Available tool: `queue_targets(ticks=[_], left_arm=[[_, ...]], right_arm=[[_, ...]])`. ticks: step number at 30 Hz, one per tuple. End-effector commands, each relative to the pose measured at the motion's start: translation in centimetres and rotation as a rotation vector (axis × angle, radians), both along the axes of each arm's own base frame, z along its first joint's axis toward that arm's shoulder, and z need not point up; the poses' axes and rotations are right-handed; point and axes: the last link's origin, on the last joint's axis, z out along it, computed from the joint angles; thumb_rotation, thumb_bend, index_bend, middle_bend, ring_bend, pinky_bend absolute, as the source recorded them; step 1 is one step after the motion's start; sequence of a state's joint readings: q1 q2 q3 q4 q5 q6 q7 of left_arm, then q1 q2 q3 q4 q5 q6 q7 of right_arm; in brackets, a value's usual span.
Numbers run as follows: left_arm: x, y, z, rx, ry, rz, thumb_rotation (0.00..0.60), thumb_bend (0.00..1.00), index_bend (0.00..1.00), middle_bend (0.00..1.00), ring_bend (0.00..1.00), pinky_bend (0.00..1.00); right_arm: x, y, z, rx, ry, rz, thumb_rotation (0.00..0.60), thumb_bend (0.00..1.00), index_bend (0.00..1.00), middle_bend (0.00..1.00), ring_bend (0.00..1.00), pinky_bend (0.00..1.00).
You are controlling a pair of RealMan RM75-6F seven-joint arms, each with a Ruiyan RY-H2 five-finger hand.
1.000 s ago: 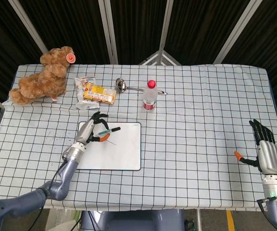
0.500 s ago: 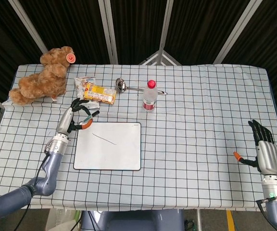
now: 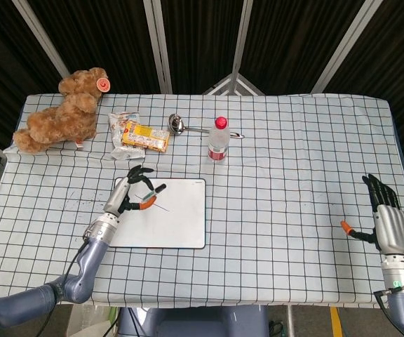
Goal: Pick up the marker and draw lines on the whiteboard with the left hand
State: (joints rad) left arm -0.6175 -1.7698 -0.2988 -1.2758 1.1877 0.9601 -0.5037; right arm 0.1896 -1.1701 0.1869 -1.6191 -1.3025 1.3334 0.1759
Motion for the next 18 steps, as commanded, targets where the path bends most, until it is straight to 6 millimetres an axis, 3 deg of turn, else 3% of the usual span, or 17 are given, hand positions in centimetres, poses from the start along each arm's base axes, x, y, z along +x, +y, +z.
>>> queue_targets(ticks=[1,18], left_arm=[[0.9,-0.1,-0.6,-0.007,-0.005,-0.007,0.6,0.49,0.73,0.18,0.01,0.09],[1.7,0.2,-1.9,-0.008,0.018,-0.004,0.6,0.49,0.73,0.18,0.01,0.09]], right_arm=[[0.0,0.0,0.0,0.0,-0.001,0.002,0.6,0.21,0.0,0.0,0.0,0.0],[0.0,0.0,0.0,0.0,-0.004,0.007,0.6,0.21,0.0,0.0,0.0,0.0]])
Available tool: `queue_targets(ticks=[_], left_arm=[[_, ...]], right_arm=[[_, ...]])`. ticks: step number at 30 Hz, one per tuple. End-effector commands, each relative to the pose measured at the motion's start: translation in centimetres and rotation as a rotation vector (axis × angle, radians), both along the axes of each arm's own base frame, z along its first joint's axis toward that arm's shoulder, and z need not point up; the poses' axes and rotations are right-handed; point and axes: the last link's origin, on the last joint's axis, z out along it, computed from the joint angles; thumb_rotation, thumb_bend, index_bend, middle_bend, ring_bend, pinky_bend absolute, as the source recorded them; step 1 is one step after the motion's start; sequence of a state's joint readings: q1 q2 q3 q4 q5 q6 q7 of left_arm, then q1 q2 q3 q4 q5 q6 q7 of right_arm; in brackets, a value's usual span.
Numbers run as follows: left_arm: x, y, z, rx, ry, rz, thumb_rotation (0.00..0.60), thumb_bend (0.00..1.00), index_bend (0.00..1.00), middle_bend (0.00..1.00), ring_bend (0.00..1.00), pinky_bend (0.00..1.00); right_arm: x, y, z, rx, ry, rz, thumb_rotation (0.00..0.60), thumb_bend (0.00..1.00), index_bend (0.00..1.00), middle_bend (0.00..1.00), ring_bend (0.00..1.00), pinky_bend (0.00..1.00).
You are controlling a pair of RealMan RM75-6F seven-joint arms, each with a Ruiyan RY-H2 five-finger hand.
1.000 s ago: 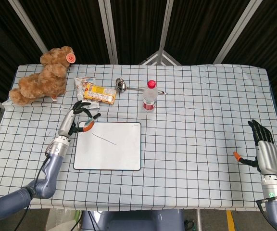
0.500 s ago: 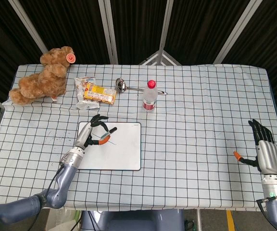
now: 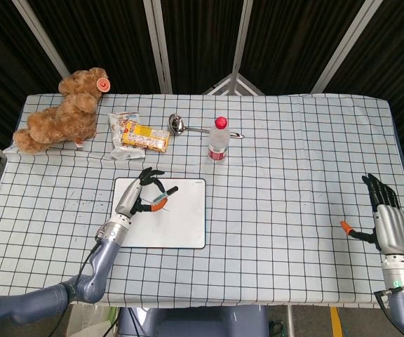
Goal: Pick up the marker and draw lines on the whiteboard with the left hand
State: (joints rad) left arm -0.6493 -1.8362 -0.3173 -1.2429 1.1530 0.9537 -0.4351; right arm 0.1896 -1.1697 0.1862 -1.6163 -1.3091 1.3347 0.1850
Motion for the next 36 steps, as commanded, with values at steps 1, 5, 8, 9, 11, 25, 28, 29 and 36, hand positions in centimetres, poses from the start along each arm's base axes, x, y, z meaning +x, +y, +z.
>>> queue_targets(ticks=[1,5,8,9,11,25,28,29,36], left_arm=[[0.0,0.1,-0.2,-0.002,0.001,0.003,0.6,0.49,0.73,0.18,0.01,0.09],[0.1,0.2,-0.4,-0.004,0.006,0.001,0.6,0.49,0.73,0.18,0.01,0.09],[0.1,0.2,-0.5,-0.004,0.01,0.001,0.6,0.49,0.73,0.18,0.01,0.09],[0.0,0.2,-0.5,-0.004,0.014,0.0,0.6,0.49,0.73,0.18,0.01,0.09],[0.0,0.2,-0.4,-0.004,0.016,0.001,0.6,0.49,0.73,0.18,0.01,0.09],[-1.2,-0.2,-0.4,-0.019,0.038,0.014,0.6,0.49,0.73,0.18,0.01,0.09],[-1.6,-0.3,-0.3,-0.02,0.042,0.02,0.6,0.49,0.73,0.18,0.01,0.09],[-1.7,-0.3,-0.3,-0.02,0.043,0.022,0.6,0.49,0.73,0.18,0.01,0.09],[-3.8,-1.5,0.4,-0.027,0.073,0.05,0.6,0.49,0.73,0.18,0.01,0.09]], right_arm=[[0.0,0.0,0.0,-0.001,0.001,0.001,0.6,0.21,0.0,0.0,0.0,0.0],[0.0,0.0,0.0,-0.001,0.001,0.0,0.6,0.21,0.0,0.0,0.0,0.0],[0.0,0.0,0.0,-0.001,0.0,-0.001,0.6,0.21,0.0,0.0,0.0,0.0],[0.0,0.0,0.0,-0.001,-0.001,-0.002,0.6,0.21,0.0,0.0,0.0,0.0],[0.0,0.0,0.0,-0.001,-0.001,-0.001,0.6,0.21,0.0,0.0,0.0,0.0],[0.0,0.0,0.0,0.0,0.0,0.001,0.6,0.21,0.0,0.0,0.0,0.0],[0.0,0.0,0.0,-0.002,-0.001,0.001,0.6,0.21,0.0,0.0,0.0,0.0],[0.0,0.0,0.0,-0.002,-0.001,0.001,0.6,0.21,0.0,0.0,0.0,0.0],[0.1,0.0,0.0,-0.001,0.001,0.002,0.6,0.21,0.0,0.0,0.0,0.0]])
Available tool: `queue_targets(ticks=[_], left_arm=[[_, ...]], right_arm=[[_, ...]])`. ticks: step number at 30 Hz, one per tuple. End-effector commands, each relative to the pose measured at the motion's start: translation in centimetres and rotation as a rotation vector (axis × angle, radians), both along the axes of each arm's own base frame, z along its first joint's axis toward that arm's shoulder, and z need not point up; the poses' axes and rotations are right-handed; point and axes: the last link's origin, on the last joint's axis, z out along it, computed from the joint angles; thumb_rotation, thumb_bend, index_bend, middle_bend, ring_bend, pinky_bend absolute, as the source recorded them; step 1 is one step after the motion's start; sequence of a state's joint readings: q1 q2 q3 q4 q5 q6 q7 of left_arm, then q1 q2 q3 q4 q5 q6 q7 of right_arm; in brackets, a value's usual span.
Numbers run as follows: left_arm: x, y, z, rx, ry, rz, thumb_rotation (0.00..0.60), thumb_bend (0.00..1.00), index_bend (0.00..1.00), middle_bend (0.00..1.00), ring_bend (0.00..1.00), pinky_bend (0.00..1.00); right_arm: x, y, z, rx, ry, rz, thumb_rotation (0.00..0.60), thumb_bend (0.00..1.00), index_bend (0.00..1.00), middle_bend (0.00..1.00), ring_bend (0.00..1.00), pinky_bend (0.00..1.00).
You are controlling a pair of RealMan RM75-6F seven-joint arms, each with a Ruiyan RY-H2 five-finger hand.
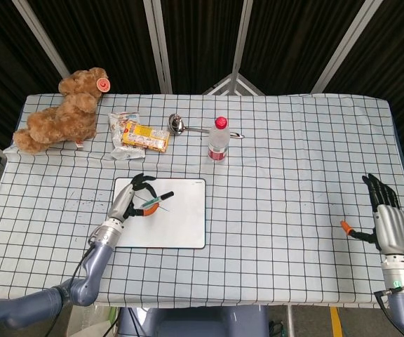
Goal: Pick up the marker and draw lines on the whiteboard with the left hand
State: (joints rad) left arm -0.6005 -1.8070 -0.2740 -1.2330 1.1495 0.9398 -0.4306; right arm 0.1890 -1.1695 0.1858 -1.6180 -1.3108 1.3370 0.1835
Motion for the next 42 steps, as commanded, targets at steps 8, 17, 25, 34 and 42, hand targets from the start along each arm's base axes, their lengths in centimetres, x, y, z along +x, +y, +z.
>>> queue_targets(ticks=[8,17,25,34,42], left_arm=[[-2.0,-1.8,1.6,-0.002,-0.005,0.03,0.6,0.49,0.73,0.18,0.01,0.09],[0.4,-1.5,6.4,0.103,-0.174,-0.01,0.6,0.49,0.73,0.18,0.01,0.09],[1.3,-0.3,9.2,0.159,-0.055,-0.08,0.6,0.49,0.73,0.18,0.01,0.09],[-2.1,0.0,8.8,0.138,0.426,-0.131,0.6,0.48,0.73,0.19,0.01,0.09],[-5.3,0.2,8.0,0.109,0.696,-0.113,0.6,0.44,0.73,0.18,0.01,0.09]], right_arm=[[0.1,0.0,-0.1,0.001,0.0,0.0,0.6,0.21,0.0,0.0,0.0,0.0],[0.1,0.0,-0.1,0.002,-0.002,-0.002,0.6,0.21,0.0,0.0,0.0,0.0],[0.0,0.0,-0.1,0.002,-0.009,-0.009,0.6,0.21,0.0,0.0,0.0,0.0],[0.1,0.0,-0.1,0.005,-0.013,-0.012,0.6,0.21,0.0,0.0,0.0,0.0],[0.1,0.0,-0.1,0.006,-0.011,-0.013,0.6,0.21,0.0,0.0,0.0,0.0]])
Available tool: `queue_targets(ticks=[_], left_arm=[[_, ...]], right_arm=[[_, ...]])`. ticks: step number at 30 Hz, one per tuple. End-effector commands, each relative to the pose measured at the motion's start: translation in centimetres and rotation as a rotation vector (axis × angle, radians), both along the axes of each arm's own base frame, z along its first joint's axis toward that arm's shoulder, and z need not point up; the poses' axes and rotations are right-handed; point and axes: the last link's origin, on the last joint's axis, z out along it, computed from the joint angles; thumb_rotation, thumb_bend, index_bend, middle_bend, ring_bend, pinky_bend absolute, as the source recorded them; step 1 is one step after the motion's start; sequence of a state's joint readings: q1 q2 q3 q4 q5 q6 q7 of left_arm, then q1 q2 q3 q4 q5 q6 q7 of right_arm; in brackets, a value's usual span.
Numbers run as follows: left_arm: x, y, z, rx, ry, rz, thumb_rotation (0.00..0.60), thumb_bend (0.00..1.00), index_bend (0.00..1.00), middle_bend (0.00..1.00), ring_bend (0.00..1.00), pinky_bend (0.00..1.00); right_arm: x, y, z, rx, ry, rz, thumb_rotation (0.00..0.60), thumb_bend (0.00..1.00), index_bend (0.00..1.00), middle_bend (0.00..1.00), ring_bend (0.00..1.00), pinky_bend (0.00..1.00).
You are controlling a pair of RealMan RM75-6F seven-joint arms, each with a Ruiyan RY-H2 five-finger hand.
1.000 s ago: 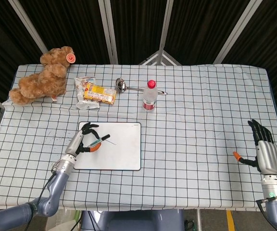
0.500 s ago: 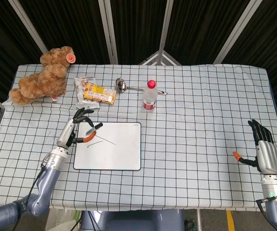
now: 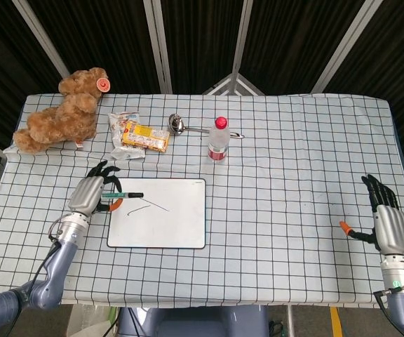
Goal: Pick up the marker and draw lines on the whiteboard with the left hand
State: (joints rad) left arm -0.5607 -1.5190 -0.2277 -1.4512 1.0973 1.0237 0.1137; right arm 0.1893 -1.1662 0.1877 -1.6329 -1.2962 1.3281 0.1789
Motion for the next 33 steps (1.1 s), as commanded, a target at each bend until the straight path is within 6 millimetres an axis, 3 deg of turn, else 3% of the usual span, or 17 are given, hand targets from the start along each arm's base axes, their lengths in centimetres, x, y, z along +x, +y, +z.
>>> queue_targets(ticks=[1,6,13,17,24,27,29,31,33], left_arm=[[-2.1,0.1,-0.6,-0.008,0.122,0.048,0.6,0.43,0.73,0.18,0.01,0.09],[-3.3,0.2,-1.3,-0.009,0.153,0.099,0.6,0.4,0.72,0.17,0.01,0.09],[-3.6,0.2,-1.6,-0.003,0.135,0.121,0.6,0.21,0.58,0.02,0.0,0.02],[-3.4,0.0,-1.2,-0.006,0.096,0.122,0.6,0.13,0.51,0.0,0.0,0.0],[-2.8,-1.1,0.3,-0.012,0.004,0.126,0.6,0.12,0.43,0.0,0.0,0.0],[-2.6,-2.3,1.6,-0.001,-0.024,0.11,0.6,0.11,0.28,0.0,0.0,0.0],[-2.8,-3.4,2.9,0.007,-0.031,0.102,0.6,0.07,0.08,0.0,0.0,0.0],[-3.2,-4.6,4.2,0.018,-0.019,0.098,0.6,0.05,0.01,0.0,0.0,0.0],[-3.6,-5.6,5.4,0.039,0.002,0.09,0.6,0.05,0.0,0.0,0.0,0.0]], right_arm=[[0.0,0.0,0.0,0.0,0.0,-0.001,0.6,0.21,0.0,0.0,0.0,0.0],[0.0,0.0,0.0,0.0,0.0,-0.001,0.6,0.21,0.0,0.0,0.0,0.0],[0.0,-0.1,0.0,0.001,0.001,-0.001,0.6,0.21,0.0,0.0,0.0,0.0],[0.0,0.0,0.0,0.002,0.001,-0.002,0.6,0.21,0.0,0.0,0.0,0.0],[0.0,0.0,0.0,0.003,0.0,-0.002,0.6,0.21,0.0,0.0,0.0,0.0],[-0.1,0.0,0.0,0.007,0.0,-0.004,0.6,0.21,0.0,0.0,0.0,0.0],[-0.1,0.0,0.0,0.007,0.002,-0.002,0.6,0.21,0.0,0.0,0.0,0.0],[0.0,0.0,0.0,0.007,0.004,0.002,0.6,0.21,0.0,0.0,0.0,0.0],[0.0,0.0,0.1,0.004,0.006,0.008,0.6,0.21,0.0,0.0,0.0,0.0]])
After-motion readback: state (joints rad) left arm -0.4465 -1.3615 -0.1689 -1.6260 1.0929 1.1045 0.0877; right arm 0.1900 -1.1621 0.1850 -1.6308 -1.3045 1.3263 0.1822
